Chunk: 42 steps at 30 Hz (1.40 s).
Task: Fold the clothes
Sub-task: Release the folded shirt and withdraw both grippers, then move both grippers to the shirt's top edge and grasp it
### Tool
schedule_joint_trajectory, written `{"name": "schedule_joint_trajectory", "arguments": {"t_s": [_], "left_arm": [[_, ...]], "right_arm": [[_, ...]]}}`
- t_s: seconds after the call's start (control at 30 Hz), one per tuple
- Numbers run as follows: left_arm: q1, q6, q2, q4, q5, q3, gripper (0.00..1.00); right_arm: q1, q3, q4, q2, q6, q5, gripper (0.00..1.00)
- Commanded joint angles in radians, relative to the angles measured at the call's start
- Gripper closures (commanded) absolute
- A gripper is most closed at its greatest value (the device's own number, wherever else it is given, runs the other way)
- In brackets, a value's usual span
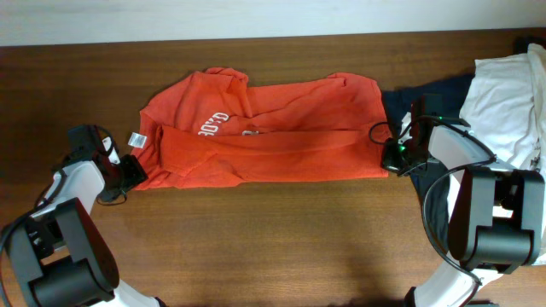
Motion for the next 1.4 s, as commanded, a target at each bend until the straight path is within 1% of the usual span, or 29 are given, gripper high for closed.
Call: {"name": "schedule_joint_trajectory", "arguments": {"t_s": [0.0, 0.03, 0.1, 0.13, 0.17, 0.2, 0.23, 0.33, 0.37, 0.43, 0.5, 0.57, 0.6, 0.63, 0.7, 0.73, 0.77, 0.8, 0.83, 0.87, 0.93, 0.97, 1.0, 1.03, 1.1, 1.13, 1.23, 1.27, 1.37], "left_arm": [[0.000, 0.012, 0.063, 0.014, 0.052, -0.013, 0.46], [0.001, 0.012, 0.063, 0.018, 0.052, -0.013, 0.51], [0.001, 0.012, 0.063, 0.029, 0.052, -0.013, 0.52], [0.001, 0.012, 0.063, 0.035, 0.049, -0.013, 0.60], [0.002, 0.013, 0.063, 0.033, 0.040, -0.013, 0.75], [0.002, 0.012, 0.063, 0.014, 0.014, -0.013, 0.97], [0.002, 0.009, 0.063, -0.037, -0.028, -0.013, 1.00], [0.015, -0.023, 0.061, -0.199, -0.085, -0.013, 1.00], [0.038, -0.075, 0.058, -0.290, -0.136, -0.013, 1.00], [0.067, -0.117, 0.048, -0.350, -0.167, -0.013, 1.00], [0.109, -0.140, 0.017, -0.365, -0.177, -0.013, 1.00], [0.143, -0.146, -0.038, -0.373, -0.169, -0.013, 1.00], [0.143, -0.145, -0.067, -0.380, -0.164, -0.013, 0.98], [0.142, -0.145, -0.089, -0.384, -0.160, -0.013, 0.90], [0.127, -0.123, -0.152, -0.388, -0.126, -0.013, 0.65], [0.124, -0.123, -0.171, -0.391, -0.126, -0.013, 0.57], [0.123, -0.122, -0.196, -0.395, -0.122, -0.012, 0.53], [0.123, -0.090, -0.229, -0.398, -0.093, -0.007, 0.50], [0.123, -0.063, -0.260, -0.399, -0.043, 0.010, 0.50], [0.123, -0.046, -0.280, -0.398, -0.004, 0.026, 0.50], [0.121, 0.052, -0.312, -0.379, 0.138, 0.089, 0.49], [0.108, 0.110, -0.314, -0.352, 0.206, 0.130, 0.46], [0.086, 0.142, -0.311, -0.323, 0.240, 0.159, 0.44], [0.040, 0.171, -0.304, -0.273, 0.261, 0.192, 0.35], [-0.048, 0.208, -0.268, -0.212, 0.263, 0.240, 0.31], [-0.086, 0.209, -0.238, -0.192, 0.263, 0.267, 0.28], [-0.193, 0.253, -0.080, -0.184, 0.264, 0.402, 0.23], [-0.245, 0.261, 0.035, -0.197, 0.274, 0.507, 0.23], [-0.320, 0.260, 0.272, -0.223, 0.274, 0.739, 0.23]], "right_arm": [[0.002, -0.027, -0.024, 0.019, 0.002, -0.001, 0.96], [0.002, -0.027, -0.028, 0.019, 0.002, 0.000, 0.96], [0.002, -0.027, -0.039, 0.019, 0.002, 0.000, 0.96], [0.002, -0.027, -0.047, 0.019, 0.002, 0.000, 0.96], [0.002, -0.027, -0.055, 0.019, 0.002, 0.000, 0.96], [0.002, -0.027, -0.063, 0.019, 0.002, 0.000, 0.96], [0.002, -0.027, -0.096, 0.019, 0.003, 0.026, 0.96], [0.002, -0.027, -0.192, 0.019, 0.010, 0.095, 0.96], [0.002, -0.027, -0.239, 0.019, 0.014, 0.102, 0.96], [0.001, -0.027, -0.280, 0.019, 0.014, 0.103, 0.96], [0.000, -0.027, -0.316, 0.019, 0.068, 0.164, 0.96], [0.000, -0.027, -0.336, 0.018, 0.066, 0.170, 0.96], [0.000, -0.026, -0.344, 0.016, 0.066, 0.170, 0.96], [0.000, -0.023, -0.348, 0.013, 0.066, 0.169, 0.96], [0.001, -0.012, -0.356, -0.007, 0.066, 0.167, 0.95], [0.001, -0.001, -0.368, -0.022, 0.066, 0.161, 0.90], [0.001, 0.013, -0.386, -0.038, 0.066, 0.158, 0.82], [0.001, 0.033, -0.409, -0.055, 0.063, 0.158, 0.71], [0.001, 0.060, -0.433, -0.074, 0.054, 0.158, 0.66], [0.001, 0.092, -0.452, -0.091, 0.055, 0.158, 0.65], [0.002, 0.174, -0.490, -0.122, 0.055, 0.158, 0.64], [0.002, 0.209, -0.502, -0.132, 0.055, 0.157, 0.64], [0.002, 0.240, -0.511, -0.139, 0.054, 0.146, 0.64], [0.002, 0.281, -0.520, -0.142, 0.054, 0.106, 0.60], [0.002, 0.305, -0.521, -0.142, 0.000, 0.033, 0.59], [0.002, 0.306, -0.522, -0.142, -0.003, 0.021, 0.59], [0.002, 0.306, -0.529, -0.142, -0.008, 0.021, 0.59], [0.002, 0.306, -0.532, -0.142, -0.022, 0.017, 0.59], [0.002, 0.306, -0.534, -0.142, -0.021, 0.017, 0.59]]}}
